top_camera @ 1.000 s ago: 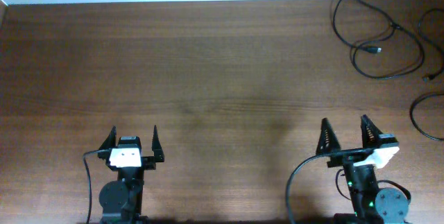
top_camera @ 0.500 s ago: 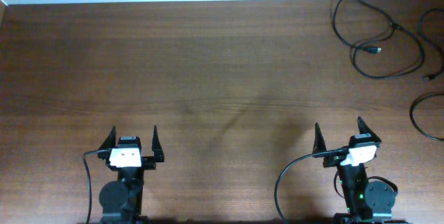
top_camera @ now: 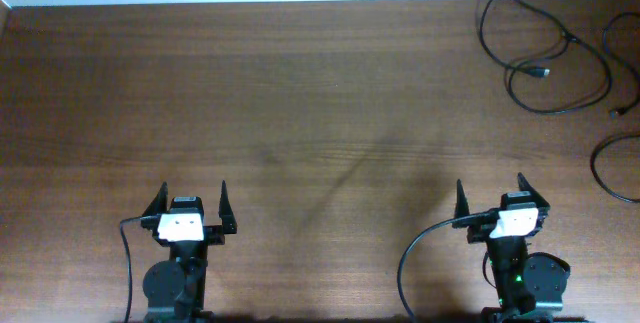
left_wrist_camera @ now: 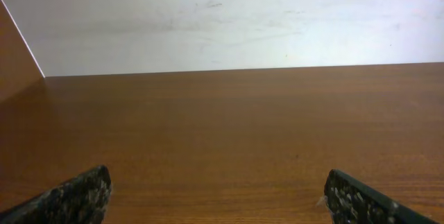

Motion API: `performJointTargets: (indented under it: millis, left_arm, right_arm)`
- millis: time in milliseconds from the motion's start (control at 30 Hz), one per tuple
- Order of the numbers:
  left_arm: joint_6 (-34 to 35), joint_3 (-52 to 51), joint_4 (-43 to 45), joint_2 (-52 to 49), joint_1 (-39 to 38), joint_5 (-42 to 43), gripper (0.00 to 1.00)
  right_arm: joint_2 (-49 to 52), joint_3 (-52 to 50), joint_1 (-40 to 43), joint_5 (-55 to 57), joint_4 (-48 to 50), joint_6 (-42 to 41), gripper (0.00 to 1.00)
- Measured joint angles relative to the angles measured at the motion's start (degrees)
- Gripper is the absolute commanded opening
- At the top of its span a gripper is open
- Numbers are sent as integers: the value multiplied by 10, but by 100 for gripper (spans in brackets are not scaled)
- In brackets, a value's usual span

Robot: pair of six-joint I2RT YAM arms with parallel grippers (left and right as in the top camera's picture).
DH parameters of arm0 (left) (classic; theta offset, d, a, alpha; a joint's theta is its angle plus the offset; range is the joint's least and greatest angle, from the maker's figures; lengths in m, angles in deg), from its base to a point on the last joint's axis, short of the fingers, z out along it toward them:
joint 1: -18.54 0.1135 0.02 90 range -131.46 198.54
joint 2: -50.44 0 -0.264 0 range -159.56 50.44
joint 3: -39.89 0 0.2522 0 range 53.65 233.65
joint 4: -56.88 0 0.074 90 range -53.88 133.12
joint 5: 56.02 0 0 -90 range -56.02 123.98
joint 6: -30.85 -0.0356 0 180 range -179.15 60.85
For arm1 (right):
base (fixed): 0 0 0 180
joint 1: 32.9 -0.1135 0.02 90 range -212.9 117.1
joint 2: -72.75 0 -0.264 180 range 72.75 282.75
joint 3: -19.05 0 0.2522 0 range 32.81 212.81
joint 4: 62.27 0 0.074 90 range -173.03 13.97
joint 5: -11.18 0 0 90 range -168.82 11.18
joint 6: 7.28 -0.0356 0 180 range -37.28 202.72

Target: Untangle cables

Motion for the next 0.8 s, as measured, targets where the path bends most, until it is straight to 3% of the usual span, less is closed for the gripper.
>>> performJointTargets:
  millis: [300,800]
  left_arm:
    - [0,0,0,0,0,0,98]
    - [0,0,0,0,0,0,99]
  right_arm:
    - [0,0,0,44,-4,-66,99]
    - [0,0,0,45,-4,-79,99]
